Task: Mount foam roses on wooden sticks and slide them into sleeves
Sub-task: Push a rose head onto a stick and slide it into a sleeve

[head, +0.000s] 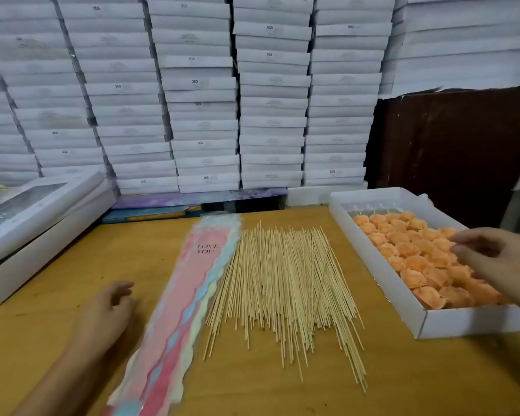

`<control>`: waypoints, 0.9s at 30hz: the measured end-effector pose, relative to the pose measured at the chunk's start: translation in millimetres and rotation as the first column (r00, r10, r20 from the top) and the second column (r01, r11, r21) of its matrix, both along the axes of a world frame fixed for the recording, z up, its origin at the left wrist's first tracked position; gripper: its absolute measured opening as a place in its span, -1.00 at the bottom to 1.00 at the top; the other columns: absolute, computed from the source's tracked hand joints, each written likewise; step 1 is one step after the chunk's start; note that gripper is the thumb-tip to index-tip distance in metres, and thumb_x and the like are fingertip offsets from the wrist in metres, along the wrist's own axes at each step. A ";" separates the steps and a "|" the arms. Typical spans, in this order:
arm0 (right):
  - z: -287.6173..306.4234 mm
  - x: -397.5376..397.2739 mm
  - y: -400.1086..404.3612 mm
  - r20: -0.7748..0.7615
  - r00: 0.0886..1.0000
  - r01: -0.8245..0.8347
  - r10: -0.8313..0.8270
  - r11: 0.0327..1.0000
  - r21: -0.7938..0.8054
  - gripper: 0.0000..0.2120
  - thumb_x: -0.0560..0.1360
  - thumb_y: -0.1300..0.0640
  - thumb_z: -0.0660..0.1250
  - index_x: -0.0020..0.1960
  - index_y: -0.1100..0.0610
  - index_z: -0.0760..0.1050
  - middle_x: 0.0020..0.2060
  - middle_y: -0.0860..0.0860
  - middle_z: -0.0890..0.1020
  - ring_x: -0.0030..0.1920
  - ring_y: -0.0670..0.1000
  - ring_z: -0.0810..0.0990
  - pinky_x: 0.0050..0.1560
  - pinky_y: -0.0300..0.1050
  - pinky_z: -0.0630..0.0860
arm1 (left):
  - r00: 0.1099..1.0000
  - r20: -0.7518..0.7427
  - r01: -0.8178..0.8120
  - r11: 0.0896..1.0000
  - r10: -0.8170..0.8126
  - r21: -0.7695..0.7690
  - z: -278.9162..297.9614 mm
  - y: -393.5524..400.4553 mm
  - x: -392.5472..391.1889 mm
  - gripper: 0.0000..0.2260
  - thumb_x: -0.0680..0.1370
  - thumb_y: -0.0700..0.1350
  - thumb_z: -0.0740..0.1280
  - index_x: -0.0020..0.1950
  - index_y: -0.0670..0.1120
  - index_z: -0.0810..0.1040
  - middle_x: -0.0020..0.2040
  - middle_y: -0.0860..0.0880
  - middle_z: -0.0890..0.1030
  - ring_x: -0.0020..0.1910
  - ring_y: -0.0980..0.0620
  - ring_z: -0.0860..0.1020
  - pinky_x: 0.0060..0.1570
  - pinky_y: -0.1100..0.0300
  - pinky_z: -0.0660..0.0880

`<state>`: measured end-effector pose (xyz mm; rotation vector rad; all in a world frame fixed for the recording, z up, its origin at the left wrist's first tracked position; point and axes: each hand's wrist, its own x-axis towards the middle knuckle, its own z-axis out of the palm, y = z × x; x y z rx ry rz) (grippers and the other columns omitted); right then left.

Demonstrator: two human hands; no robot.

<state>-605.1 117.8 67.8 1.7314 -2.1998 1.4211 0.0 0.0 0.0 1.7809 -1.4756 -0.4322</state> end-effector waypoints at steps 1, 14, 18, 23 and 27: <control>0.0 3.5 -1.8 -0.022 1.000 -0.021 0.021 1.000 0.011 -0.76 0.49 0.07 0.44 -0.09 -0.31 0.55 -0.19 -0.21 0.63 -0.13 -0.11 0.61 -0.28 -0.03 0.63 | 1.000 -0.012 0.010 1.000 -0.010 -0.011 -0.1 1.1 -1.4 -0.75 0.62 -0.18 0.27 0.25 0.05 0.55 0.20 -0.05 0.62 0.10 -0.06 0.57 0.06 -0.02 0.50; 13.9 47.8 -54.6 -0.279 0.929 -0.078 0.242 0.868 0.490 -0.75 0.52 0.01 0.41 0.19 -0.03 0.56 0.06 -0.13 0.58 -0.06 -0.19 0.52 -0.18 -0.38 0.38 | 0.893 0.185 0.422 0.906 -0.409 -0.034 44.2 31.7 -126.5 -0.75 0.61 -0.17 0.28 0.24 0.05 0.58 -0.02 0.19 0.59 -0.17 0.23 0.57 -0.19 0.33 0.46; 9.7 46.3 -68.6 -0.251 0.923 -0.077 0.290 0.781 0.620 -0.75 0.53 0.07 0.38 0.20 -0.08 0.55 0.11 -0.12 0.60 0.01 -0.16 0.54 -0.01 -0.30 0.47 | 0.837 0.235 0.511 0.859 -0.493 -0.018 45.8 28.6 -161.7 -0.74 0.62 -0.10 0.25 0.28 0.06 0.58 0.03 0.21 0.59 -0.17 0.32 0.54 -0.21 0.50 0.39; 14.6 44.7 -77.3 -0.245 0.922 -0.070 0.300 0.751 0.657 -0.64 0.50 0.24 0.31 0.23 -0.08 0.54 0.18 -0.08 0.58 0.11 -0.08 0.54 0.09 -0.20 0.54 | 0.814 0.282 0.528 0.849 -0.508 0.008 41.0 26.4 -167.2 -0.71 0.62 -0.08 0.24 0.32 0.07 0.57 0.15 0.19 0.60 -0.06 0.29 0.52 -0.03 0.39 0.41; 13.6 39.2 -82.4 -0.340 0.897 0.035 0.282 0.721 0.692 -0.57 0.45 0.22 0.39 0.29 -0.05 0.52 0.24 -0.07 0.56 0.09 -0.08 0.50 0.08 -0.23 0.51 | 0.837 0.259 0.499 0.867 -0.483 0.005 39.1 21.2 -153.0 -0.74 0.61 -0.13 0.26 0.26 0.06 0.60 0.07 0.22 0.58 -0.07 0.31 0.53 -0.09 0.49 0.37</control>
